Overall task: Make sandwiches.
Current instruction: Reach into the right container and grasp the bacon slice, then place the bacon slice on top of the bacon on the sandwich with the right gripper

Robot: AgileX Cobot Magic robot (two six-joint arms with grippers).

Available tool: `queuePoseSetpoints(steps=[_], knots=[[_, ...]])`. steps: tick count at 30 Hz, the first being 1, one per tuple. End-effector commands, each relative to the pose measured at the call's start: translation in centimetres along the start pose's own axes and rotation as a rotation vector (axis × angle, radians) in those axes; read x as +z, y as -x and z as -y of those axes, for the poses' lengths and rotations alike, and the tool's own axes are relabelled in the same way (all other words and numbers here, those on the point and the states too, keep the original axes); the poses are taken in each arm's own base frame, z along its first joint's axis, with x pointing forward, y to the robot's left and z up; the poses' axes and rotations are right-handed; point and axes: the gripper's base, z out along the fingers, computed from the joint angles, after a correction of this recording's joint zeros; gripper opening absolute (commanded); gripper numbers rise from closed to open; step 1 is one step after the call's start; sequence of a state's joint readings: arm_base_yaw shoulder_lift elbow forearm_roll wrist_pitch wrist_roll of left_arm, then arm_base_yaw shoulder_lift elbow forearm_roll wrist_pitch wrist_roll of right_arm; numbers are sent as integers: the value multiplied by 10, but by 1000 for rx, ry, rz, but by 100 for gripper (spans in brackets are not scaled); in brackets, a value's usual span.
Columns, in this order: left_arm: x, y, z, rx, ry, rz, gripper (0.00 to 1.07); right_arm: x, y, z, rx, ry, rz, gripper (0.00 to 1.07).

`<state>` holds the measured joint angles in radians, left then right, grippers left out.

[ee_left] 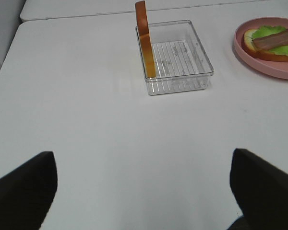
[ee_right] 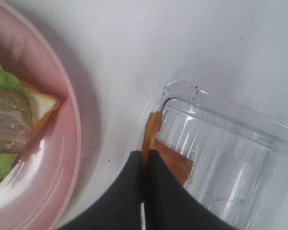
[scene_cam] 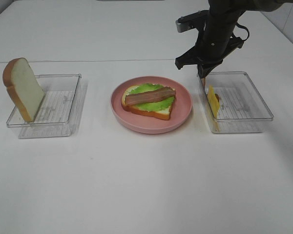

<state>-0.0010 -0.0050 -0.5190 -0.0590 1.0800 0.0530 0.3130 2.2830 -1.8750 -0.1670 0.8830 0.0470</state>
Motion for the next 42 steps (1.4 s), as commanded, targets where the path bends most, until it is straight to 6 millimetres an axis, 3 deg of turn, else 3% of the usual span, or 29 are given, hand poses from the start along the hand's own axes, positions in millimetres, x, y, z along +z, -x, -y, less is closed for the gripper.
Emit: queuePoseSetpoints(steps=[1,6,8,11,13,14,16,17,19,25,36,42], knots=[[-1,-1,1,-3,-6,17,89,-1,1,3,0,-12,7,0],[-1,-1,1,-3,-6,17,89,-6,1,4,-4,-22,6,0],[-1,-1,1,-3,-6,17,89,-24,3,8,-9,-39,38,0],[-1,-1,1,-3,-6,17,89,-28,4,9,-11,-45,48,0],[-1,-1,1,-3,-6,17,89,-58,6,14,-15,-66,102,0],[-1,-1,1,-3,-6,17,89,-58,6,14,-15,-66,102,0],[-1,-1,1,-3,-6,17,89,-83,6,17,-12,-69,151,0],[-1,-1,1,-3,-6,17,89,-83,6,17,-12,-69,151,0],[-1,-1,1,-3,-6,17,89,-105,6,20,-18,-66,195,0],[-1,-1,1,-3,-6,17,89,-138,3,19,-8,-20,262,0],[-1,-1,1,-3,-6,17,89,-143,1,4,21,158,253,0],[-1,-1,1,-3,-6,17,89,-136,1,-7,35,258,225,0]])
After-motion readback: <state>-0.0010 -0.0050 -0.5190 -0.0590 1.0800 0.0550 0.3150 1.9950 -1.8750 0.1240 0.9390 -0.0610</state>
